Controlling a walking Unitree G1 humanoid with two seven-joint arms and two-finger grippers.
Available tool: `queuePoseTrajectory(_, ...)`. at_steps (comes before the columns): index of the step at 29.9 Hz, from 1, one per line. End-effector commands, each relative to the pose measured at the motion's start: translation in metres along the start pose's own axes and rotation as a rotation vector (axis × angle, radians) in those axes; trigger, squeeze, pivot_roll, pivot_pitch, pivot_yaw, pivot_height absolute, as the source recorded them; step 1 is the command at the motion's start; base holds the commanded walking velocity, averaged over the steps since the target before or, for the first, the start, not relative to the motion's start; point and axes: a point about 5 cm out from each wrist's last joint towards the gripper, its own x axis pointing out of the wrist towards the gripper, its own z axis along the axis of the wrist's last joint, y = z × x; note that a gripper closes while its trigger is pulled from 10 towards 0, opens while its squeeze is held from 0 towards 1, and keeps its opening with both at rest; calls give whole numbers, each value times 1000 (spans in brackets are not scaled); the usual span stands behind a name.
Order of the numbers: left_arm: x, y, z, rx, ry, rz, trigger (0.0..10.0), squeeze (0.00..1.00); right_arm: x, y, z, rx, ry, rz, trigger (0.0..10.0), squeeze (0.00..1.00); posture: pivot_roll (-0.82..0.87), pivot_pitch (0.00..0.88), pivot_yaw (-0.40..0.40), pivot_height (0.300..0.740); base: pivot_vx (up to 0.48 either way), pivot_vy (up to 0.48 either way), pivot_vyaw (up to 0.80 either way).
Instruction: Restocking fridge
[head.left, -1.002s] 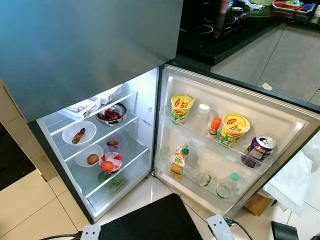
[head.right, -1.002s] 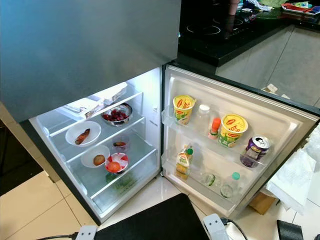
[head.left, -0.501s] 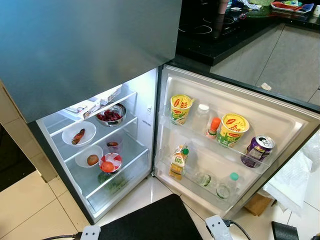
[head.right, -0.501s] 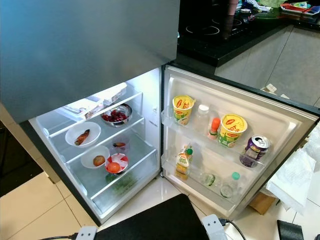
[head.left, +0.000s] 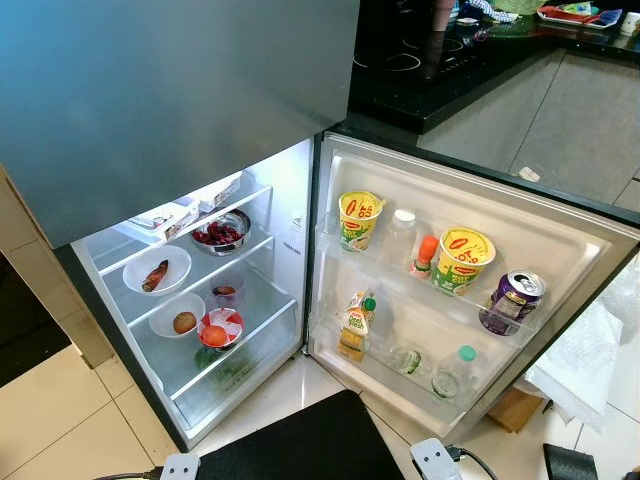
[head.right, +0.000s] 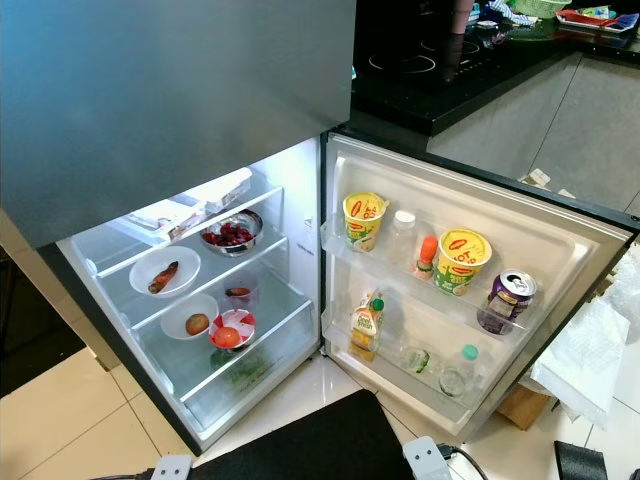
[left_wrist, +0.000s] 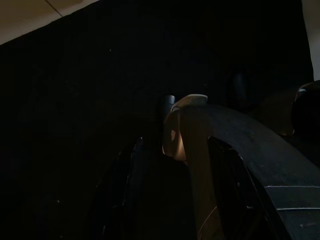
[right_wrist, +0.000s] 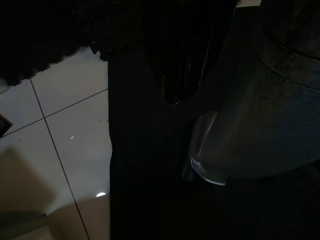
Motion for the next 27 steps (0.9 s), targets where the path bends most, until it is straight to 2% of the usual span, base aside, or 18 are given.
queuePoseTrajectory(1,-1,-4,-11,5,40,-17,10000,0,0,1,-3,6,9,2,10000,0,1,0,-21,739,0,-296,0)
queuePoseTrajectory(27,-1,-7,-12,8,39,-40,10000,0,-1,-3,-9,-7,24,-5,10000,0,-8,0,-28,739,0,-325,0)
